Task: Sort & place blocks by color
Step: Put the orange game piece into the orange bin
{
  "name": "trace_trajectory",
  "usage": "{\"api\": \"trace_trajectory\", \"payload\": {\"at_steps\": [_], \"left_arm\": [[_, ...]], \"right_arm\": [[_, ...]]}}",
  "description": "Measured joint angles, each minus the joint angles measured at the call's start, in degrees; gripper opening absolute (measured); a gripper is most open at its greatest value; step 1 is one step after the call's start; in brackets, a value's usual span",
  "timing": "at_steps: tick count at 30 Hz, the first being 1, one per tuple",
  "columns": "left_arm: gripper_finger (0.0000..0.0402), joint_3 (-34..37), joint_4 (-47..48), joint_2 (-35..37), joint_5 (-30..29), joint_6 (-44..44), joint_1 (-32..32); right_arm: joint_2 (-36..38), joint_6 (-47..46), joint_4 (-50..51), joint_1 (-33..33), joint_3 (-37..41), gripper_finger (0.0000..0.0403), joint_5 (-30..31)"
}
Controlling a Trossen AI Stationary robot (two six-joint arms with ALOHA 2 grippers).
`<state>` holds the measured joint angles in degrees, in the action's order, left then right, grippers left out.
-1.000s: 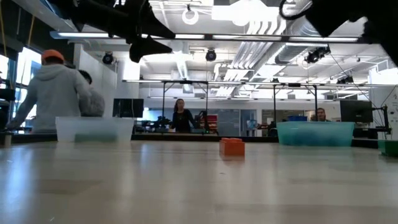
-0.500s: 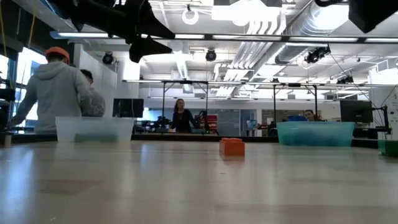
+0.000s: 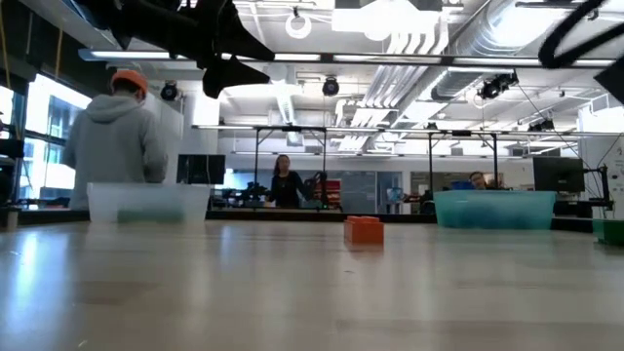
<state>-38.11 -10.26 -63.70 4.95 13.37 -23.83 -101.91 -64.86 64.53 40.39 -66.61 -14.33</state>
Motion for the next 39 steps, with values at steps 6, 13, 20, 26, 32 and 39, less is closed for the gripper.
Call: {"api": "trace_trajectory", "payload": {"at_steps": [6, 13, 20, 26, 32, 39], "left_arm": [[0.0239, 0.0, 0.0, 0.0, 0.0, -0.02, 0.0], [0.0239, 0.0, 0.0, 0.0, 0.02, -0.02, 0.0], [0.0239, 0.0, 0.09, 0.0, 0.64, -0.02, 0.0], [0.0239, 0.0, 0.15, 0.0, 0.7, -0.02, 0.0], [0.0239, 0.0, 0.15, 0.0, 0.7, -0.02, 0.0], [0.0239, 0.0, 0.14, 0.0, 3.11, 0.04, 0.0]], "right_arm": [[-2.82, 3.94, -1.5, -0.21, 0.0, 0.0252, -1.75], [-3.43, 2.71, -7.92, -0.36, 5.7, 0.0252, -5.52], [-3.35, 3.5, -11.17, -0.36, 8.17, 0.0237, -5.91], [-3.3, 3.72, -12.56, -0.36, 8.11, 0.0142, -5.64], [-2.72, 3.28, -12.93, -0.46, 8.2, 0.0111, -5.64], [2.71, 0.18, -14.05, -1.07, 8.28, 0.0111, -1.88]]}}
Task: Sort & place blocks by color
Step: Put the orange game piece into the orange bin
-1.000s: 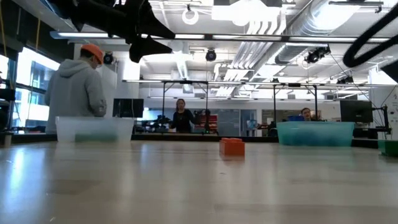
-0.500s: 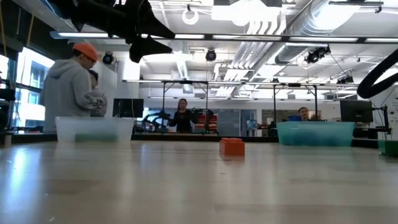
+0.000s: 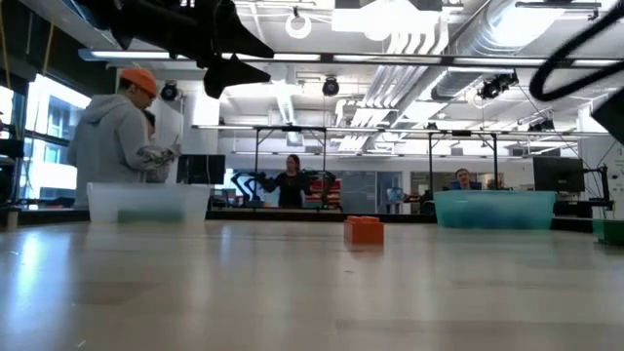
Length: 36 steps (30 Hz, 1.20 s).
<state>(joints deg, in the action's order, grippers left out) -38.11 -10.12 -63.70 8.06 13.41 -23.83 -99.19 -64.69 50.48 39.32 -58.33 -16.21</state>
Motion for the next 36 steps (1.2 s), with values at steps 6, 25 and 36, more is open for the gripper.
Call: {"api": "trace_trajectory", "payload": {"at_steps": [6, 25, 36], "left_arm": [[0.0239, 0.0, -0.21, 0.0, 1.86, 0.07, 0.93], [0.0239, 0.0, -7.88, 0.0, 1.95, -0.06, 9.23], [0.0267, 0.0, -10.18, 0.0, 0.22, 0.39, 10.75]], "right_arm": [[7.99, -4.1, 0.11, -3.16, 0.0, 0.0111, 7.84], [18.09, 14.17, -21.58, -23.42, -0.09, 0.0111, 17.92], [18.09, 22.24, -37.97, -29.33, -0.09, 0.0111, 18.05]]}}
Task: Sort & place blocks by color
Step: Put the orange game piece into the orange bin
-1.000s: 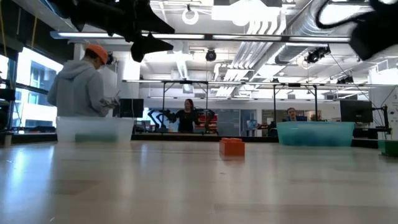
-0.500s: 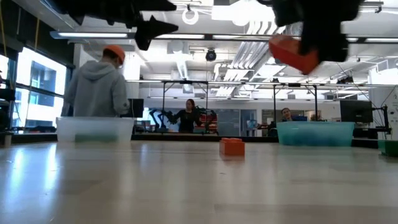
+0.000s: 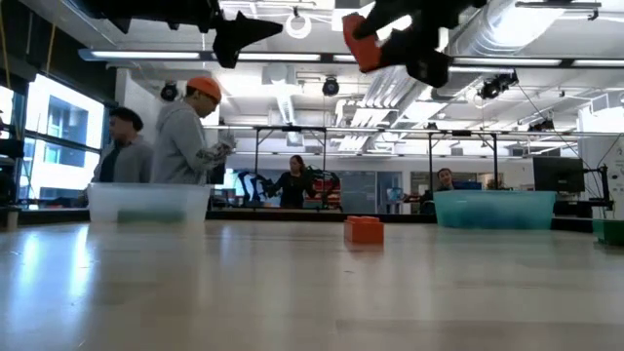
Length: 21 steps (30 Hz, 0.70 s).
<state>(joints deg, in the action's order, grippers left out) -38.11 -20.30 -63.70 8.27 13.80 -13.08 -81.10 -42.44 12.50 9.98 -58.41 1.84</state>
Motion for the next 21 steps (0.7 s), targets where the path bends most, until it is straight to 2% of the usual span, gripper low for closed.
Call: {"api": "trace_trajectory", "payload": {"at_steps": [7, 10, 16, 21], "left_arm": [[0.0298, 0.0, -3.78, 0.0, 0.43, 6.42, 0.0], [0.0299, 0.0, -3.93, 0.0, 2.98, 9.76, -0.02], [0.0297, 0.0, -3.97, -0.01, 9.82, 10.27, 0.02], [0.0297, 0.0, -3.97, 0.0, 10.21, 11.57, 0.45]], "right_arm": [[0.0, 1.53, -4.66, -1.4, 0.0, 0.0111, -0.04], [-0.02, 2.02, -6.93, -1.38, 0.0, 0.0111, -0.08], [-0.02, 4.09, -12.76, -1.38, 0.0, 0.0111, 0.99], [-0.02, 5.81, -16.88, -1.39, -0.01, 0.0111, 2.51]]}}
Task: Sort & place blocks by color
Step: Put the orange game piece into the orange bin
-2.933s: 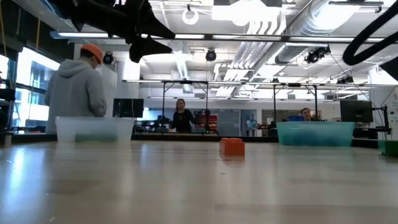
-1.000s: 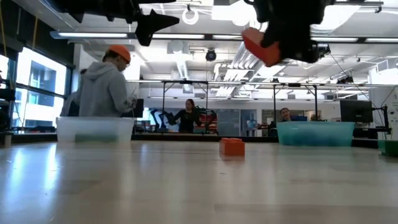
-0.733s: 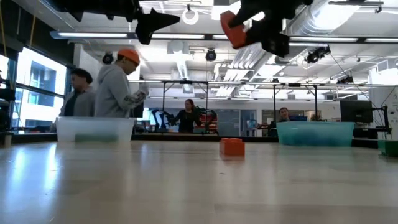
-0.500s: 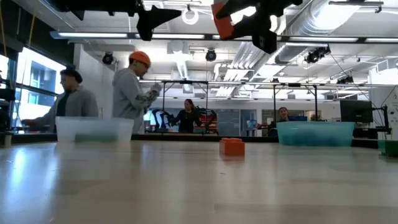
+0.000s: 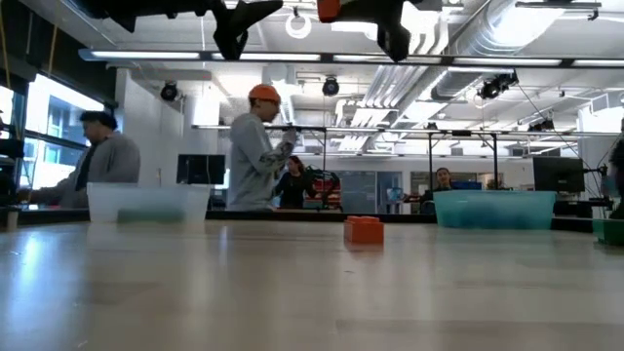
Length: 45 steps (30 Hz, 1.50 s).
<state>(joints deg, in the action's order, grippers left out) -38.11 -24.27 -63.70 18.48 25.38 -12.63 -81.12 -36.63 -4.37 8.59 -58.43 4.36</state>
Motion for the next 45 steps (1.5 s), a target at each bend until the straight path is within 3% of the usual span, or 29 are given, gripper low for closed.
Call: {"api": "trace_trajectory", "payload": {"at_steps": [10, 20, 25, 33, 45], "left_arm": [[0.0296, 0.0, -0.03, -0.01, -0.17, 1.02, 0.86], [0.0296, 0.02, -7.19, -0.04, -0.66, 2.74, 0.43], [0.0296, 0.02, -7.58, -0.04, -1.16, 3.84, -0.83], [0.0296, 0.02, -8.33, -0.04, 0.26, 3.22, -1.24], [0.0296, 0.02, -8.55, -0.04, -0.42, 2.55, -1.34]], "right_arm": [[-0.02, 5.48, -10.89, -0.27, -0.01, 0.0111, 5.23], [-0.41, 5.8, -15.25, -0.84, -0.06, 0.0111, 4.36], [-4.33, 7.84, -12.95, -0.31, -6.08, 0.0111, 3.36], [-6.66, 10.74, 2.96, -2.19, -15.89, 0.0111, 2.51], [-8.63, 7.91, 5.55, -3.78, -17.34, 0.0111, -3.3]]}}
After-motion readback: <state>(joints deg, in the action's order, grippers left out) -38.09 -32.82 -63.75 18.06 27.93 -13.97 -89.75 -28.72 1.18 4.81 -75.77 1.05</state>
